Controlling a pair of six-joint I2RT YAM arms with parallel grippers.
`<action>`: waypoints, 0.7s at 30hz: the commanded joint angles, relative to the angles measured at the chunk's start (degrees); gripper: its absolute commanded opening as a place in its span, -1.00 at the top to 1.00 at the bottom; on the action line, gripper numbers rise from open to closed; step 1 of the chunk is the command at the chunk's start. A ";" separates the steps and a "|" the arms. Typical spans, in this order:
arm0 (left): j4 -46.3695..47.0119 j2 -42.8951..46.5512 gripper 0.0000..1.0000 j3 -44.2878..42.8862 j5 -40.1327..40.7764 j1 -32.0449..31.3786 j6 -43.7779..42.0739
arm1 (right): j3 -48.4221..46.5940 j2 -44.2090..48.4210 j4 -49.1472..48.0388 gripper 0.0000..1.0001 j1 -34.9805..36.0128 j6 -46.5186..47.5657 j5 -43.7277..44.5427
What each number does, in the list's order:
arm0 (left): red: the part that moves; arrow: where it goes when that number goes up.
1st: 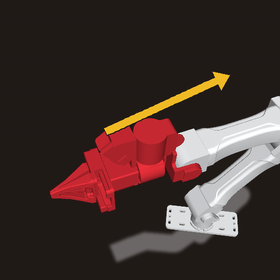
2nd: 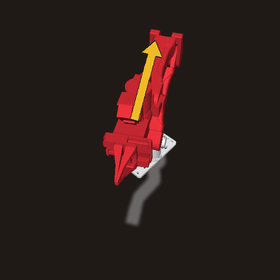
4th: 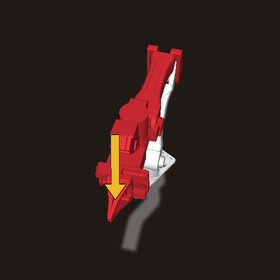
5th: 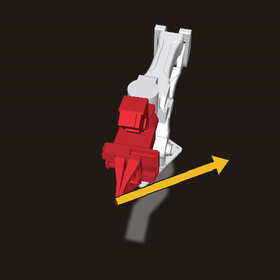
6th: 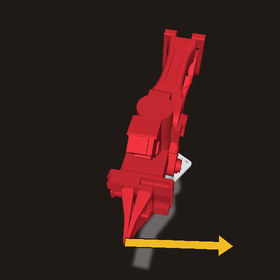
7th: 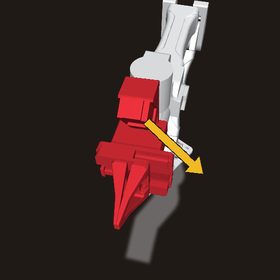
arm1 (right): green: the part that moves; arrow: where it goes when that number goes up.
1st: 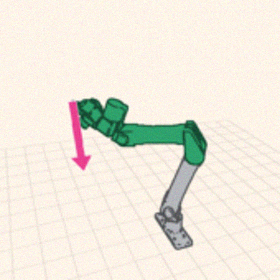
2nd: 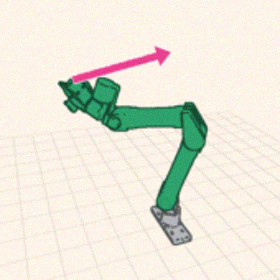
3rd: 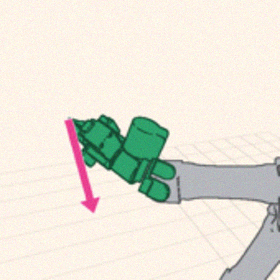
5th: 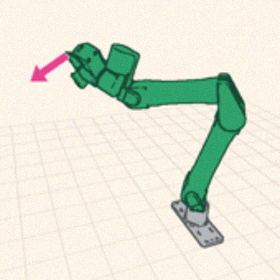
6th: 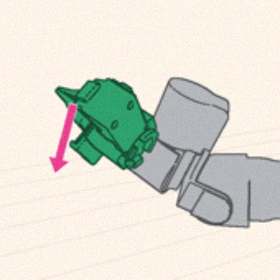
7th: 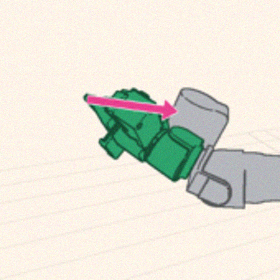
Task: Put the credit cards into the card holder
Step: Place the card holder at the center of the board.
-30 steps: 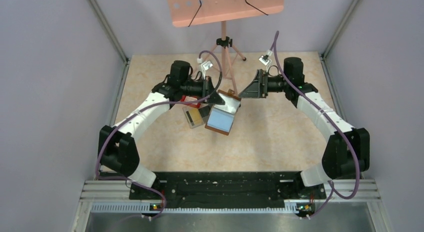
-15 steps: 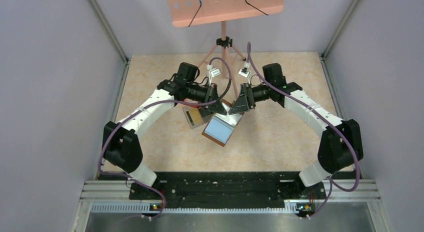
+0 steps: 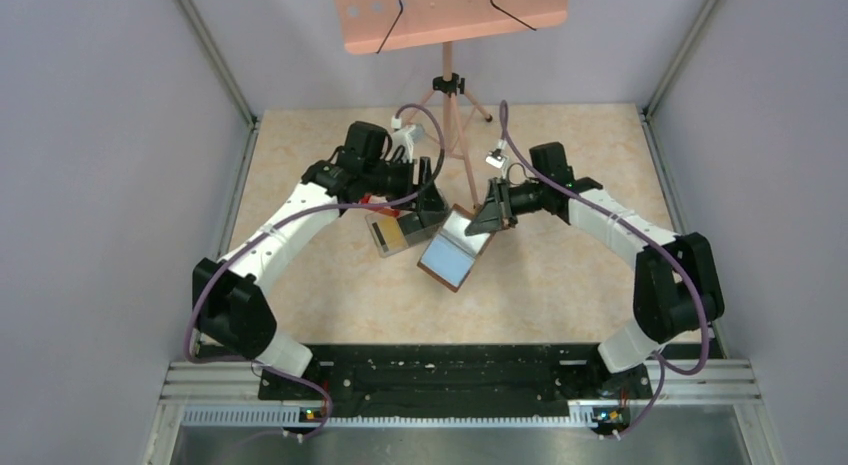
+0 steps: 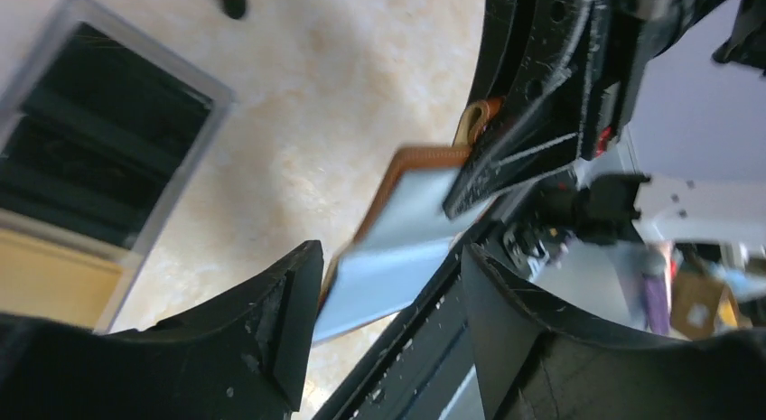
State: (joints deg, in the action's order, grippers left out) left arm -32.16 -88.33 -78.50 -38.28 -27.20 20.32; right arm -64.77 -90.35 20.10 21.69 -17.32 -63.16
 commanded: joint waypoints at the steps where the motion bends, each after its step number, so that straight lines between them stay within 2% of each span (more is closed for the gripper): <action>1: 3.93 6.20 -0.28 2.40 15.80 0.12 6.29 | 9.40 4.71 -13.69 1.00 -7.71 -13.73 7.55; 5: 7.23 7.78 -0.28 5.80 18.38 0.04 12.32 | 18.46 8.29 -20.49 1.00 -14.22 -19.51 14.46; 13: 9.56 5.32 -0.25 7.11 17.18 0.11 17.08 | 34.68 10.28 -34.50 1.00 -19.09 -28.96 25.52; 17: 9.94 3.54 -0.25 7.39 16.56 0.11 18.92 | 36.90 11.11 -33.37 1.00 -20.08 -28.92 27.74; 21: 9.21 2.20 -0.27 7.21 17.68 0.21 20.22 | 37.13 13.61 -26.14 1.00 -20.13 -27.61 32.00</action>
State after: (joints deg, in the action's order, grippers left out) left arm -25.10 -85.19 -71.40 -21.54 -27.16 38.11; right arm -26.98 -81.03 -7.94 2.11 -44.71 -36.34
